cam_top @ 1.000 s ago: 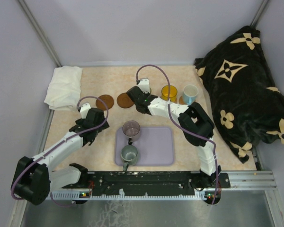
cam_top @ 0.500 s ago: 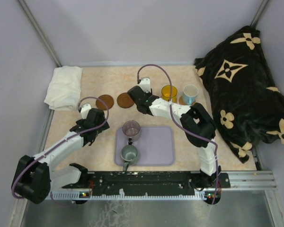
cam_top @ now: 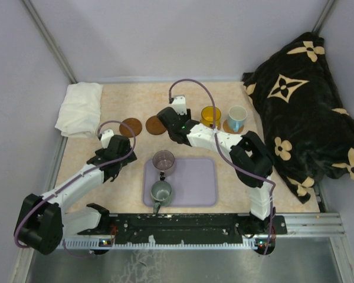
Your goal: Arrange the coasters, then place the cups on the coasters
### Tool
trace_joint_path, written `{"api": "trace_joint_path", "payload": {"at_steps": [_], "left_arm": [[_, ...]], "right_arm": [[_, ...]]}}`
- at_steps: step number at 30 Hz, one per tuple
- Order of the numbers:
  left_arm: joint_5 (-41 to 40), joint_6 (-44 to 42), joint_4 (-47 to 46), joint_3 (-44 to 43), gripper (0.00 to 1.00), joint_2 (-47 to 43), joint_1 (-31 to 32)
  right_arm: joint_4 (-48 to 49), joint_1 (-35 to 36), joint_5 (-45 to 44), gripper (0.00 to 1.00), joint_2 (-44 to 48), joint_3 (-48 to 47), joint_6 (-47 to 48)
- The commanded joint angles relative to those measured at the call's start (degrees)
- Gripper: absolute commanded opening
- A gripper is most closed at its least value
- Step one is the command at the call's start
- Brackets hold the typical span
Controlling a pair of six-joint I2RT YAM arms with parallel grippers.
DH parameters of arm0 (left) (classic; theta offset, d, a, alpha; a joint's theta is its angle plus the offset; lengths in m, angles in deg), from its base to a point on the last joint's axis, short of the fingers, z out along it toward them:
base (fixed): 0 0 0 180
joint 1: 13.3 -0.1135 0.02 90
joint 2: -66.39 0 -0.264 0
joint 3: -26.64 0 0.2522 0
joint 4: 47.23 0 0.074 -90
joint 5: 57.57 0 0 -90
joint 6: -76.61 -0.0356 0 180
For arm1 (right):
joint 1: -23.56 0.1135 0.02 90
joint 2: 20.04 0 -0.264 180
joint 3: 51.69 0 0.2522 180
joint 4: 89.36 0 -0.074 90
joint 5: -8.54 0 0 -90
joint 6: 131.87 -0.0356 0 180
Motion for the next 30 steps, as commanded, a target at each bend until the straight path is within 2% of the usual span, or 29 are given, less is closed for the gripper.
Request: {"api": "trace_joint_path", "payload": {"at_steps": [1, 10, 20, 22, 27, 30], "left_arm": [[2.21, -1.82, -1.82, -0.27, 0.95, -2.4, -0.33], [9.11, -7.74, -1.73, -0.62, 0.97, -8.74, -0.21], [21.36, -10.38, 1.47, 1.05, 0.84, -16.04, 1.57], [22.48, -10.37, 1.94, 0.76, 0.83, -16.08, 3.89], [15.9, -9.18, 6.97, -4.75, 0.81, -12.04, 16.0], [14.3, -8.45, 9.48, -8.22, 0.81, -7.9, 21.13]], "right_arm": [[2.78, 0.4, -4.05, 0.55, 9.11, 1.28, 1.25], [3.84, 0.41, -5.92, 0.6, 22.54, 7.8, 3.74], [1.46, -0.1, -8.8, 0.6, 34.85, 18.83, 1.17], [1.35, -0.61, -8.84, 0.6, 36.05, 19.87, 1.01], [0.04, -0.84, -9.31, 0.6, 37.44, 20.7, 0.47], [-0.29, -0.76, -9.13, 0.6, 38.25, 21.47, -0.26]]}}
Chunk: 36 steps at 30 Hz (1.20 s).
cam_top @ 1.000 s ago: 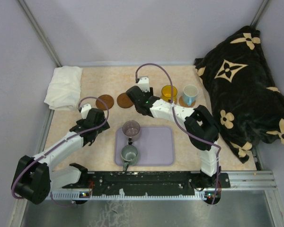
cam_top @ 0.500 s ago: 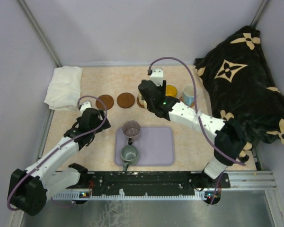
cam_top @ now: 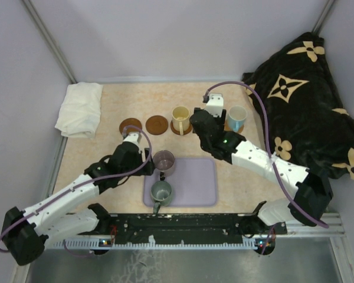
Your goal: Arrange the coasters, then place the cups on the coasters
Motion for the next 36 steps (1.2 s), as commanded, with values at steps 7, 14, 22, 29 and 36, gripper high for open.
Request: {"api": "trace_joint_path", "payload": {"at_steps": [7, 14, 22, 29, 36], "left_arm": [[-2.38, 2.28, 3.86, -6.84, 0.79, 7.06, 8.9], [-2.24, 4.42, 2.52, -6.6, 0.74, 9.93, 11.75], [-2.73, 5.68, 1.0, -6.75, 0.65, 13.75, 14.27], [-4.18, 6.22, -0.04, -7.65, 0.59, 17.35, 14.75], [-3.84, 6.58, -2.41, -7.99, 0.49, 20.52, 14.84]], "right_arm": [[-0.53, -0.27, -2.06, 0.6, 4.94, 2.23, -2.82], [-1.21, -0.27, -2.0, 0.59, 6.85, 3.79, -4.12], [-0.85, -0.33, -1.89, 0.59, 9.0, 5.66, -4.61], [0.42, -0.25, -1.09, 0.59, 11.16, 8.01, -4.99], [0.84, -0.27, -0.49, 0.58, 12.31, 9.29, -5.08]]}}
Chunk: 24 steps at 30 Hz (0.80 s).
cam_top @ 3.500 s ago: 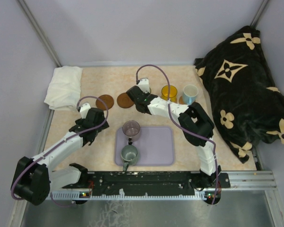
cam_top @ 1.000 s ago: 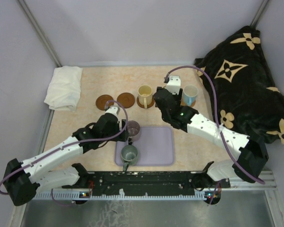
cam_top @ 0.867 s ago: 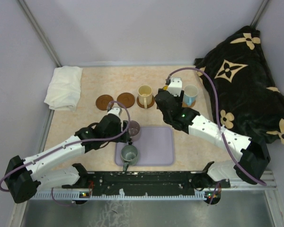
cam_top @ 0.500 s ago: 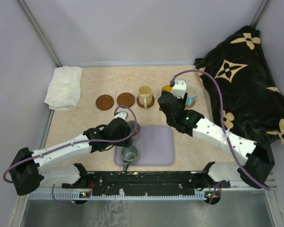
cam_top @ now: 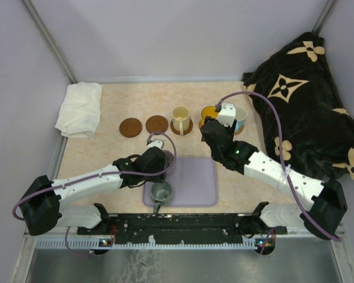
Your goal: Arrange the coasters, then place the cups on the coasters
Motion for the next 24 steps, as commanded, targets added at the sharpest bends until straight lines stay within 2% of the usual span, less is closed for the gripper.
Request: {"api": "trace_joint_path", "payload": {"at_steps": [1, 4, 10, 14, 24], "left_arm": [[-0.64, 0.77, -2.51, -1.6, 0.47, 1.55, 0.5], [-0.95, 0.77, -3.25, -1.62, 0.37, 2.54, 0.5], [-2.14, 0.85, -3.3, -1.23, 0.12, 3.11, 0.63], [-5.14, 1.29, -3.62, -0.13, 0.01, 1.22, 0.94], [-12.23, 0.96, -3.4, -1.97, 0.0, -4.66, 0.94]], "right_arm": [[2.83, -0.3, -0.54, 0.58, 2.75, 0.42, -1.03], [3.18, -0.24, -0.23, 0.58, 3.03, 0.96, -1.07], [3.27, -0.28, 0.34, 0.58, 3.24, 1.17, -1.45], [3.95, -0.29, 0.57, 0.58, 3.36, 1.83, -1.52], [3.62, -0.27, 0.52, 0.57, 2.66, 2.33, -1.51]]}}
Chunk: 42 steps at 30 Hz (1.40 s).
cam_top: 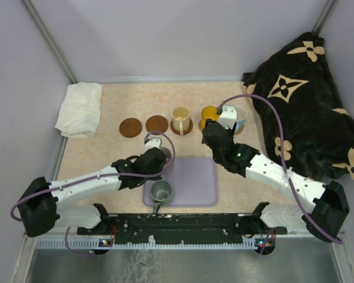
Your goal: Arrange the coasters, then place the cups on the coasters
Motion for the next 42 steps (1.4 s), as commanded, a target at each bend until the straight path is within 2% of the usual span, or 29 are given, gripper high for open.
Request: {"api": "trace_joint_path", "payload": {"at_steps": [1, 6, 11, 14, 20, 23, 27, 34, 42], "left_arm": [[-7.23, -0.39, -2.18, -2.66, 0.0, -3.89, 0.04], [-13.54, -0.86, -2.54, -4.76, 0.0, -4.22, 0.04], [-18.05, -4.55, -7.28, -5.87, 0.0, -2.7, -0.3], [-19.16, -7.04, -9.54, -7.94, 0.0, 0.56, -2.81], [-12.59, -13.45, -19.01, -9.78, 0.0, 5.23, -13.77], [-12.17, -16.3, -19.37, -14.19, 0.0, 9.97, -16.91], [-8.86, -19.59, -22.03, -18.79, 0.0, 15.86, -18.84], [-4.18, -20.48, -22.59, -26.91, 0.0, 25.8, -21.88], [-1.94, -20.43, -22.76, -30.2, 0.0, 30.57, -23.33]], "right_arm": [[1.75, -0.25, -1.45, 0.56, 1.25, 0.02, -1.04], [2.0, -0.3, -1.79, 0.55, 2.31, 2.26, -1.91], [2.21, -0.29, -1.86, 0.54, 3.4, 4.57, -2.49], [2.24, -0.23, -1.94, 0.51, 4.5, 6.37, -2.87], [1.87, -0.11, -2.83, 0.48, 8.61, 10.45, -4.45], [0.41, -0.13, -4.45, 0.48, 10.4, 11.91, -5.57], [-1.41, -0.13, -6.48, 0.48, 12.56, 12.94, -6.59], [-4.71, -0.13, -7.46, 0.48, 14.47, 12.97, -7.53], [-6.67, -0.12, -6.85, 0.48, 14.47, 12.65, -8.73]]}}
